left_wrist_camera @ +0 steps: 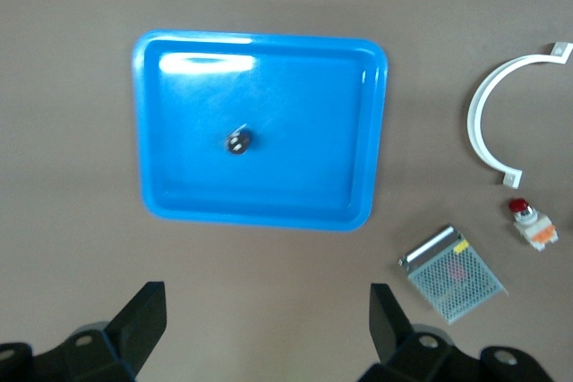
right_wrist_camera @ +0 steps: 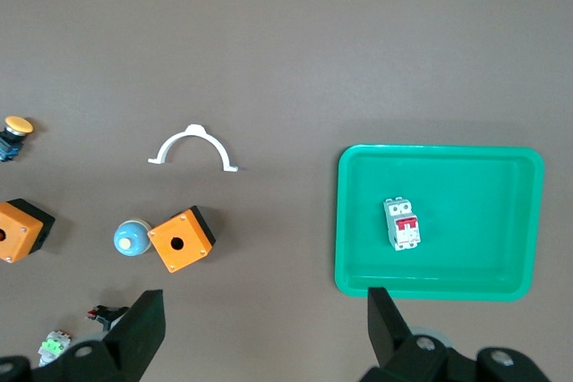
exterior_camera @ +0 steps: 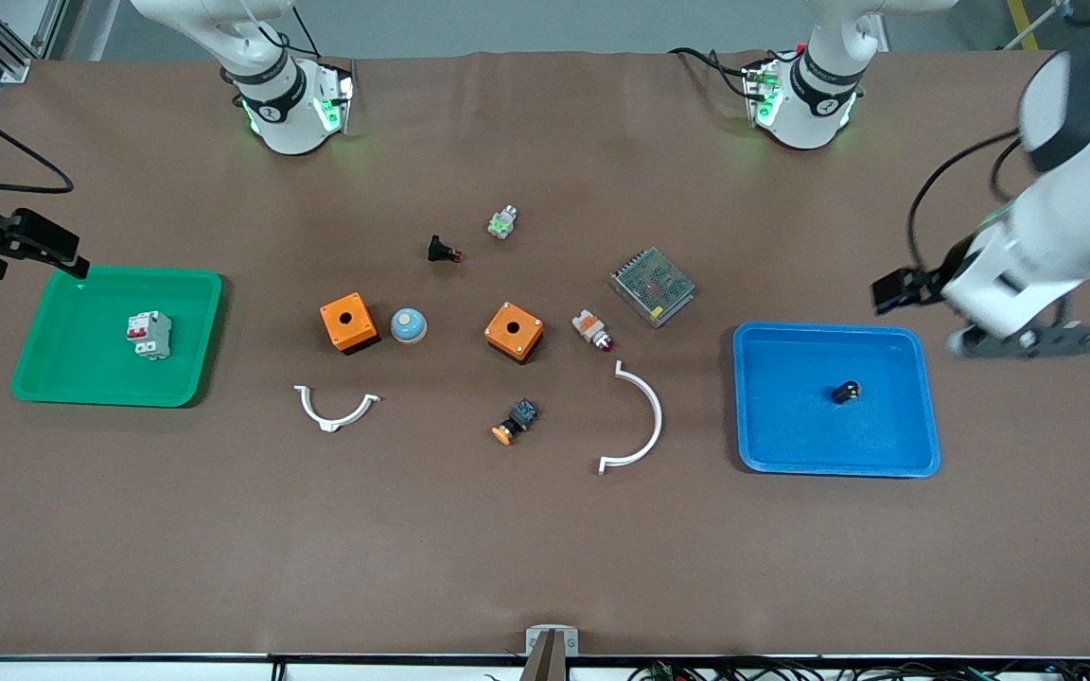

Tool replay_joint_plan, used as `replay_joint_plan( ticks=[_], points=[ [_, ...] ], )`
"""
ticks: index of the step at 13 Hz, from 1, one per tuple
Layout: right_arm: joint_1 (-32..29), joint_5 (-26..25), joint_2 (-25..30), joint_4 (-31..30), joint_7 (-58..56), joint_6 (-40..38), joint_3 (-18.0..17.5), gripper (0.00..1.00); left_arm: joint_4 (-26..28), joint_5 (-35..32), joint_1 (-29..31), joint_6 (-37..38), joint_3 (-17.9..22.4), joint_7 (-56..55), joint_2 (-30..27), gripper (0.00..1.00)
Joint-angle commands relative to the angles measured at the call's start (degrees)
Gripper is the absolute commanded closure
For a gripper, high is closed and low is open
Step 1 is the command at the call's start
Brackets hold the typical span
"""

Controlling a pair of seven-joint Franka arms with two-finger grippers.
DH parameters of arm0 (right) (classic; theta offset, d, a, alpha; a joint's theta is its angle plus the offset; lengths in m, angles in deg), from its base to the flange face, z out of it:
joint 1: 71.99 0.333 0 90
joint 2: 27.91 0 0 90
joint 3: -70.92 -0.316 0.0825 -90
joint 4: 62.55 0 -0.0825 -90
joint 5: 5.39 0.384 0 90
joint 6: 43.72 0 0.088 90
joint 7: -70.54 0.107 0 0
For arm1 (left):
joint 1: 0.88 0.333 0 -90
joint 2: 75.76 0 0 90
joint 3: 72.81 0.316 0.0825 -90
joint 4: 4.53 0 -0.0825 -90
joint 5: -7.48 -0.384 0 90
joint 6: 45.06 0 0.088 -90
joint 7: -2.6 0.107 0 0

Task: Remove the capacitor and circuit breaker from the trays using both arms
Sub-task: 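Lower the left gripper to the capacitor while the right gripper reaches the breaker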

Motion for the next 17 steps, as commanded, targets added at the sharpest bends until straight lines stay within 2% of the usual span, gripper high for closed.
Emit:
replay_joint_plan(
  ticks=[1,4,7,9,12,15,17],
  points=[
    [-4.28,-1.22,-1.52,-6.02,-0.49,5.09,-0.59,0.00,4.19,-0.89,-0.99,-8.41,-0.16,-3.63,3.40,0.00],
    [-7.10,-2.45,-2.58,-14.02,-3.12,8.88,-0.50,0.00,14.92,-1.60,0.67,-21.95,-0.08,-3.73,3.58,0.00],
    [-9.47,-5.09,-7.49,-15.45,-7.61,10.29,-0.50,0.00,20.82,-1.60,2.78,-30.91,-0.08,-3.73,6.38,0.00],
    [-11.06,-5.44,-9.87,-15.54,-8.75,11.96,-0.59,0.00,23.55,-1.60,4.45,-38.57,-0.16,-3.73,9.54,0.10],
    [-14.39,-5.44,-15.57,-15.63,-10.86,14.94,-0.59,0.00,23.91,-1.60,4.54,-40.97,-0.08,-3.64,13.24,0.14],
    [-17.30,-5.27,-20.94,-16.50,-15.78,20.66,-0.67,0.00,24.88,-1.60,6.30,-40.80,0.01,-3.47,13.60,0.14],
    [-17.22,-5.27,-22.09,-16.94,-15.79,21.02,-0.67,0.00,24.97,-1.60,6.91,-40.71,0.28,-3.38,13.69,0.14]
  ],
)
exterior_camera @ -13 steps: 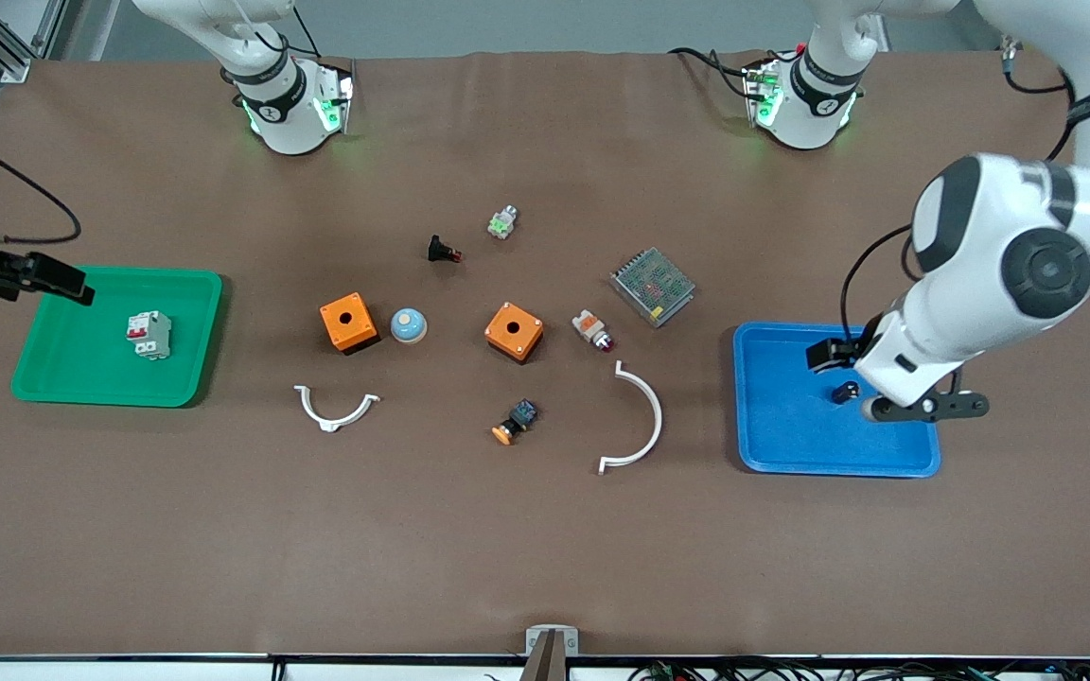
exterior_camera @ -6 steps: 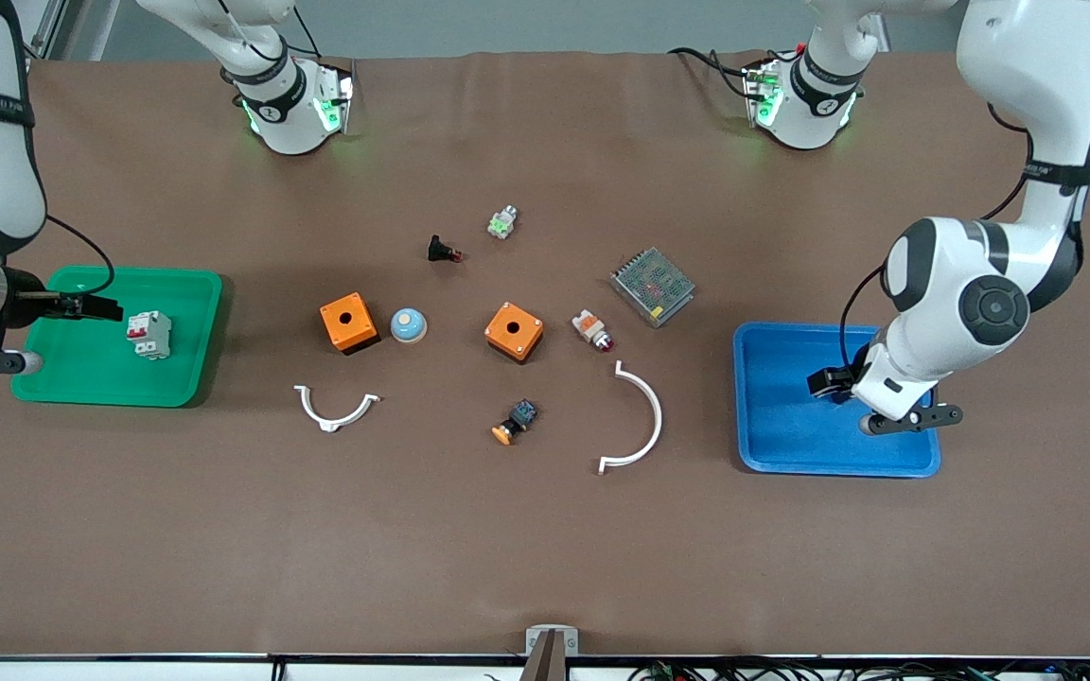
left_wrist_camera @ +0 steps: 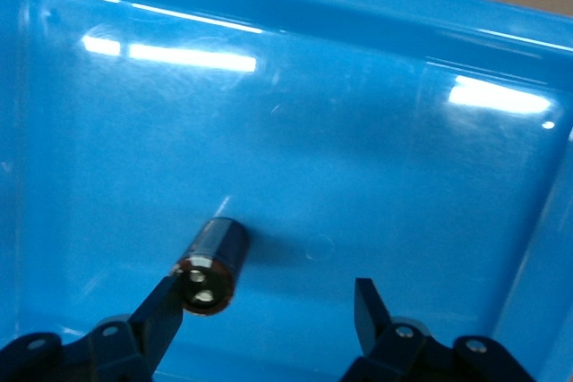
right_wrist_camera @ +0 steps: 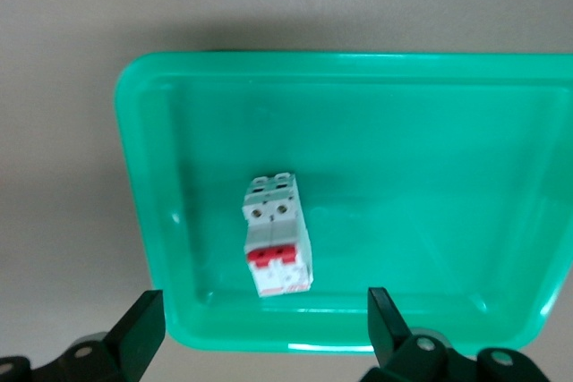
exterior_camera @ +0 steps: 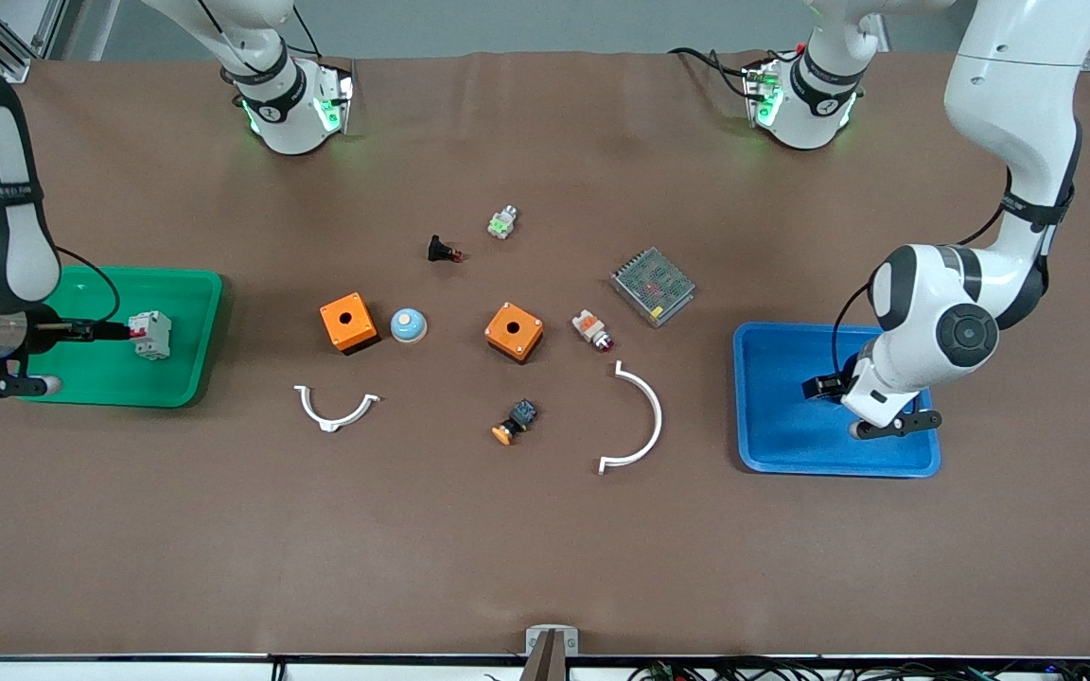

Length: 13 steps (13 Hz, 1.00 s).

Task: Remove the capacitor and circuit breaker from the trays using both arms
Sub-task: 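Lower the left gripper to the capacitor while the right gripper reaches the breaker, then grasp the capacitor with the left gripper while the right gripper grasps the breaker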

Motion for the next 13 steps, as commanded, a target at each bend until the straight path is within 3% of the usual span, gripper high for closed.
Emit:
replay_joint_plan(
  ticks=[1,8,13],
  points=[
    [-0.44,-1.05,-0.44,-1.07,-0.62,0.10,-1.04,0.00,0.90,-1.05,1.03,-0.19,-0.10,-0.03,-0.94,0.14],
    [-0.18,-3.24,-3.95,-4.42,-7.22,7.30,-0.95,0.00,0.64,-1.31,2.27,-1.33,-0.02,0.15,1.61,0.23],
    [-0.18,-4.04,-6.06,-4.50,-7.48,7.13,-0.95,0.00,0.73,-1.31,2.18,-1.33,-0.10,0.23,3.27,0.52]
  ],
)
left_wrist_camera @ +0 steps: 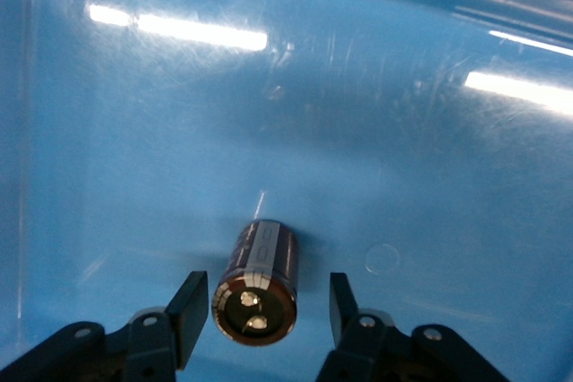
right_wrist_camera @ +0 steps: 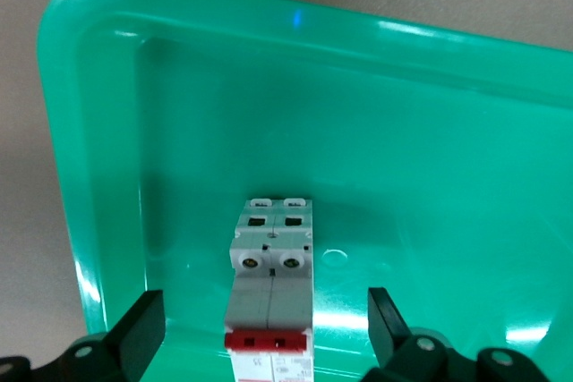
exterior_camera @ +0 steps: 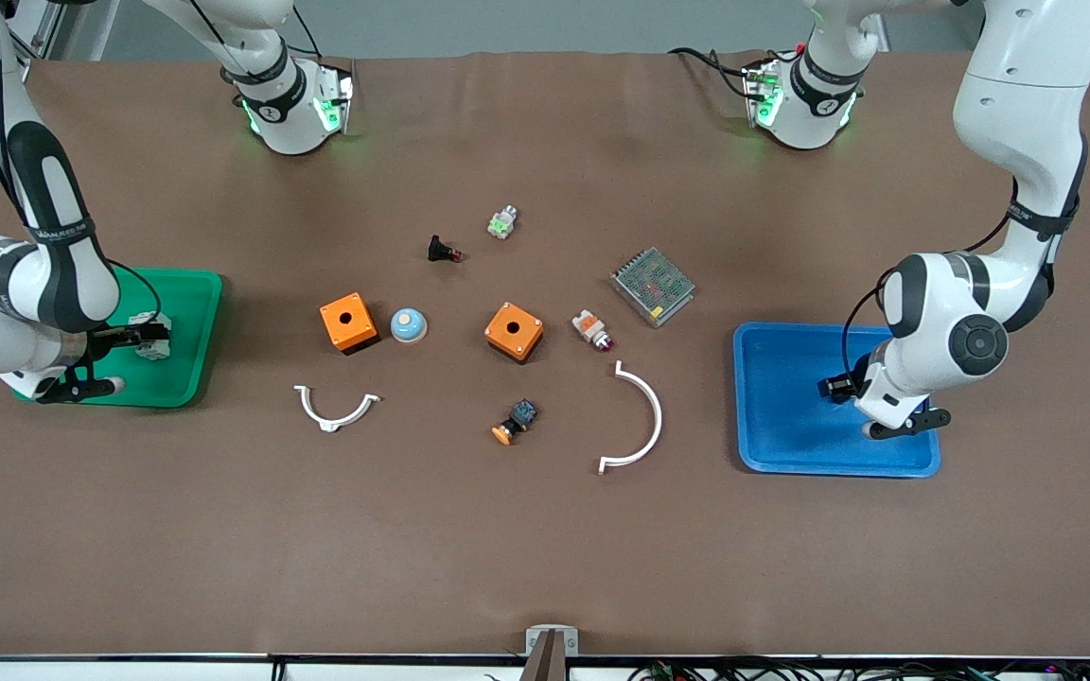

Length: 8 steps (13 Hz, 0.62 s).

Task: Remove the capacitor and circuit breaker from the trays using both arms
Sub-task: 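Grasp the capacitor with the left gripper while the right gripper grasps the breaker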

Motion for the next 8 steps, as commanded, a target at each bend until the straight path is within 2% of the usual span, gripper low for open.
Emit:
replay_joint_plan(
  ticks=[1,2,3,4,6,7,8],
  points=[
    [-0.38,-2.88,-0.88,-0.24,-0.50,-0.12,-0.34,0.01,0.27,-1.36,0.07,-0.91,-0.22,0.35,0.41,0.67],
    [-0.29,-3.50,-0.79,-0.24,-0.41,-0.47,-0.34,0.09,0.19,-1.36,-0.11,-0.91,-0.22,0.35,0.41,0.85],
    [-0.20,-4.03,-0.70,-0.33,-0.41,-1.52,-0.34,0.24,-0.07,-1.36,-0.29,-0.91,-0.22,0.35,0.15,0.98],
    [-0.03,-4.47,-0.61,-0.24,-0.32,-2.83,-0.34,0.68,-0.51,-1.36,-0.29,-0.65,-0.31,0.35,-0.20,1.00],
    [0.32,-4.47,-0.35,0.46,0.20,-5.56,-0.43,0.86,-2.00,-1.27,-0.55,-0.12,-0.57,-0.08,-1.08,1.00],
    [0.32,-4.30,-0.09,1.25,0.46,-6.62,-0.52,0.91,-2.36,-1.27,-0.90,-0.12,-0.92,-0.61,-1.60,1.00],
    [0.32,-4.04,-0.09,3.34,0.55,-8.63,-0.60,0.92,-2.71,-1.27,-1.08,-0.12,-1.88,-0.79,-2.22,1.00]
  ],
)
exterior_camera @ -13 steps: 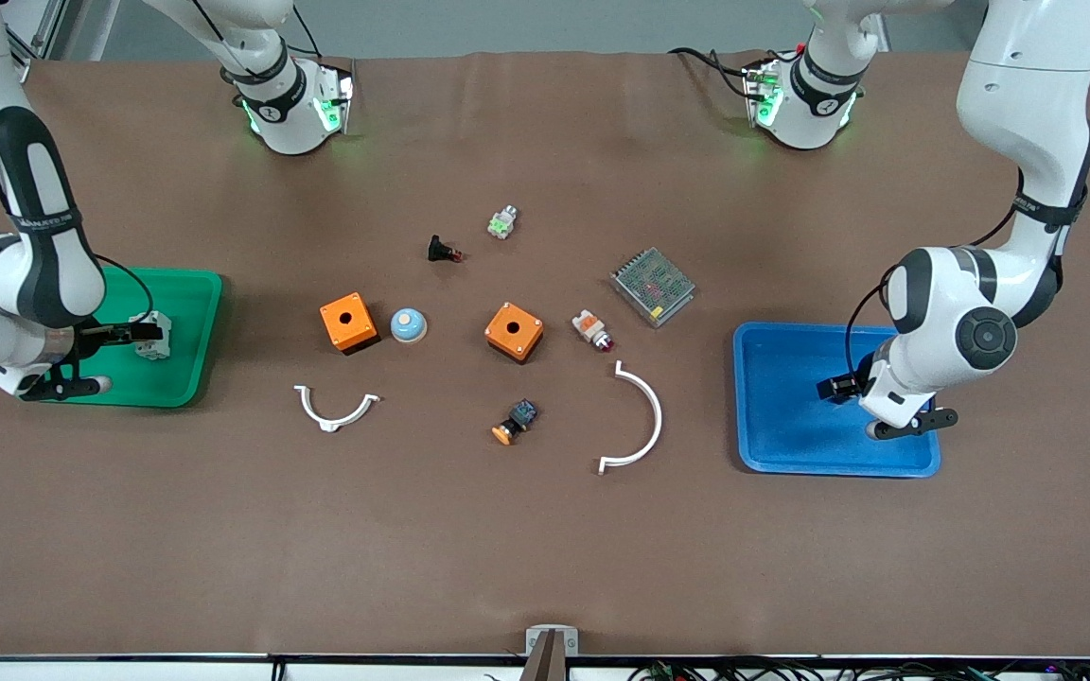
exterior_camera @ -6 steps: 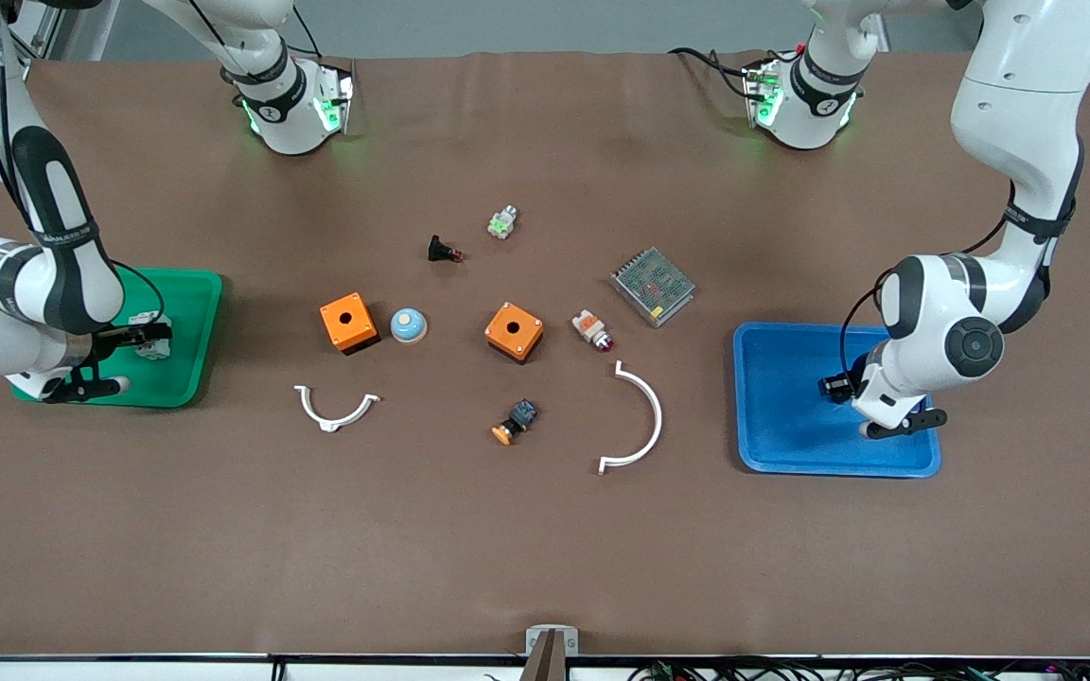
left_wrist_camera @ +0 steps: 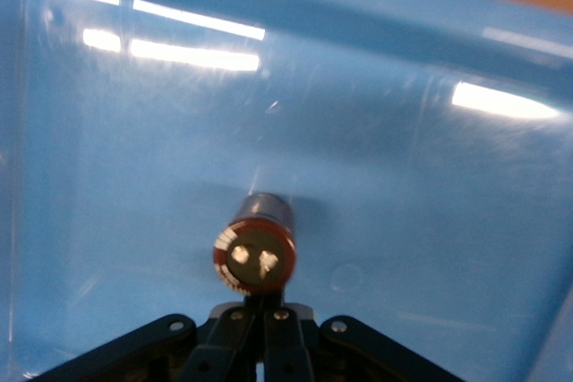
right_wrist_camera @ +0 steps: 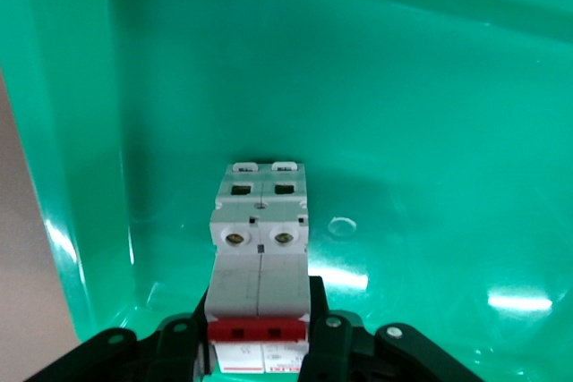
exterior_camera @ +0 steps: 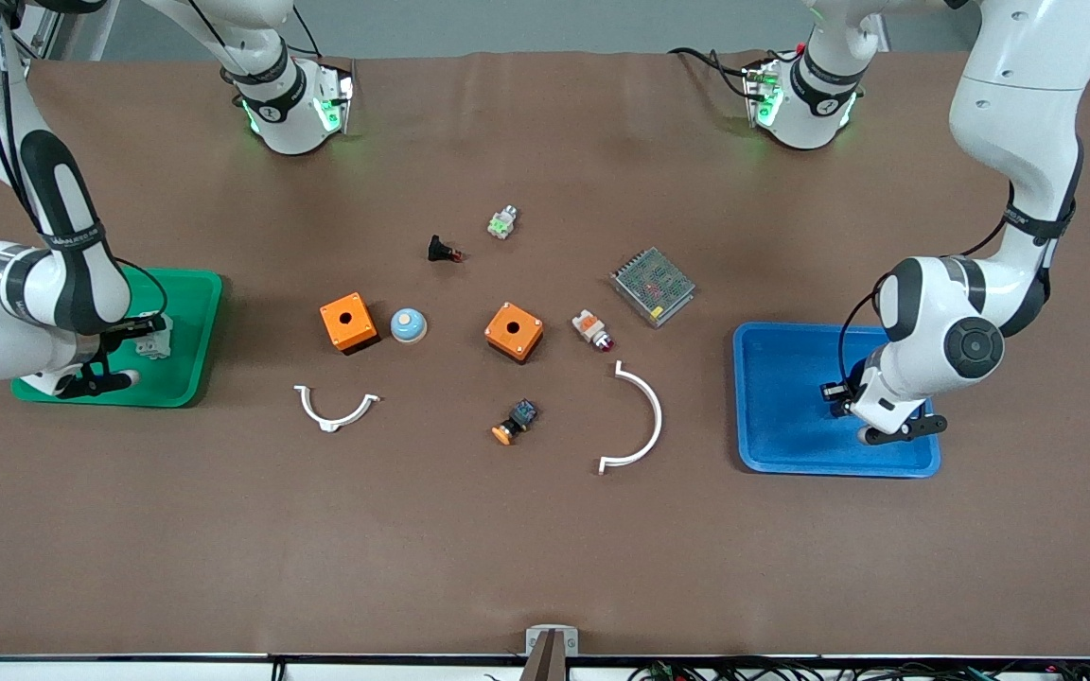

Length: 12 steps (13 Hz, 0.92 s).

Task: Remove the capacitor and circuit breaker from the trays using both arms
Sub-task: 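Grasp the capacitor with the left gripper while the right gripper grasps the breaker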

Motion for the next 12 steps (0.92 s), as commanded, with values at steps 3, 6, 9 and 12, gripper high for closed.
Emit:
replay_joint_plan(
  ticks=[3,6,9,12],
  points=[
    [0.45,-0.69,1.04,14.54,0.68,-15.01,-3.11,0.92,-0.64,-1.11,-0.55,0.51,-2.29,-1.02,-2.21,1.00],
    [2.47,4.47,1.04,24.15,0.77,-19.71,-6.54,0.95,-0.99,-1.11,-0.46,0.51,-2.29,-0.94,-2.21,0.96],
    [11.32,9.23,0.60,26.28,6.36,-17.96,-6.46,0.97,-1.43,-1.19,0.07,0.51,-2.12,-0.15,-1.95,0.42],
    [21.35,9.42,-0.27,26.45,21.03,-12.70,-6.46,0.97,-2.74,-1.20,0.94,0.34,-1.77,0.21,-0.38,0.32]
  ],
)
